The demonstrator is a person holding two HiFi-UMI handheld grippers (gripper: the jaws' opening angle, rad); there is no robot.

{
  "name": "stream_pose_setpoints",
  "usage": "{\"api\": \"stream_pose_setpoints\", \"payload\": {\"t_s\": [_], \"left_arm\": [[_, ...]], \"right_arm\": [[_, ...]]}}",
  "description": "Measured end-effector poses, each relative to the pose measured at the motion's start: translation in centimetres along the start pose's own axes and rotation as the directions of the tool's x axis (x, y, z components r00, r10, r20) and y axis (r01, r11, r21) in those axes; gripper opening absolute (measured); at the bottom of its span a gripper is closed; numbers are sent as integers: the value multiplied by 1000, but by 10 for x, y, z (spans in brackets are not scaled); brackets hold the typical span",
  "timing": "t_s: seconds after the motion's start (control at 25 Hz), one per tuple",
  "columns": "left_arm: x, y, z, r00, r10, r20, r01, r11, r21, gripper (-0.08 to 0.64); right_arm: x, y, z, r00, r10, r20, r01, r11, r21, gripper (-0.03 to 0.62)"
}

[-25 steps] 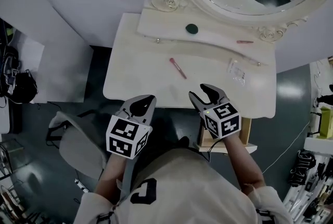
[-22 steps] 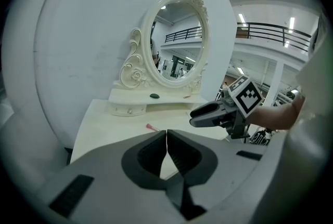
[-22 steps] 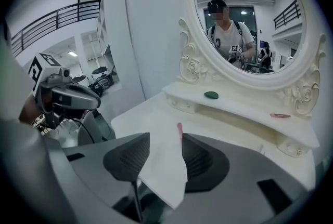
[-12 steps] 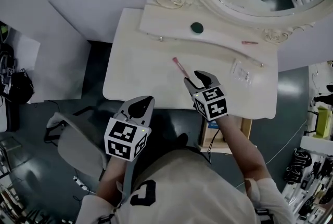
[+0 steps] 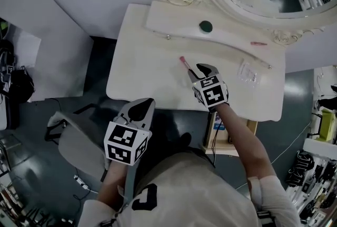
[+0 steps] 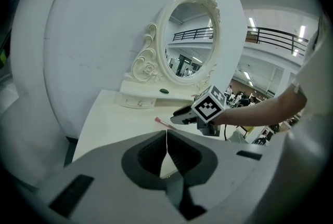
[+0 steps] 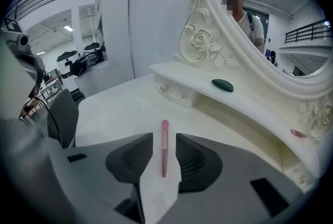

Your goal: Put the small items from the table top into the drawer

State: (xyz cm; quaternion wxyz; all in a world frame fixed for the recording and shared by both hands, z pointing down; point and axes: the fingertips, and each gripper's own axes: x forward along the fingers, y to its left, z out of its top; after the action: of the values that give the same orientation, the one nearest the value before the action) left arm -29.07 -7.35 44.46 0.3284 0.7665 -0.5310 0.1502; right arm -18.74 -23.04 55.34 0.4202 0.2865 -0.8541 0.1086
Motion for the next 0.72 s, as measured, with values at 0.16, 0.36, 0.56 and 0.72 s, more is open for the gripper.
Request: {"api": "stream_pose_setpoints", "payload": {"t_s": [0.16,0.36,0.56,0.72], "left_arm": [[-2,2,-4,1000,-2,-3,2,1000,-5,57],[-4,3,-6,1000,-8,-6,8,1000,1,58],[-9,7,-8,1000,-3,-9,3,1000,0,58],[-10,10,-11,1000,0,-12,0,1000,-3,58]], "right_arm": [[6,4,-5,1000,3,-29,-4,1000,-19,150],[18,5,-12,998,-1,-64,0,1000,-19,150],[29,6,-17,995,0,-97,-1,1000,-15,150],[35,2,-20,994,1,-111,0,1000,5,150]]}}
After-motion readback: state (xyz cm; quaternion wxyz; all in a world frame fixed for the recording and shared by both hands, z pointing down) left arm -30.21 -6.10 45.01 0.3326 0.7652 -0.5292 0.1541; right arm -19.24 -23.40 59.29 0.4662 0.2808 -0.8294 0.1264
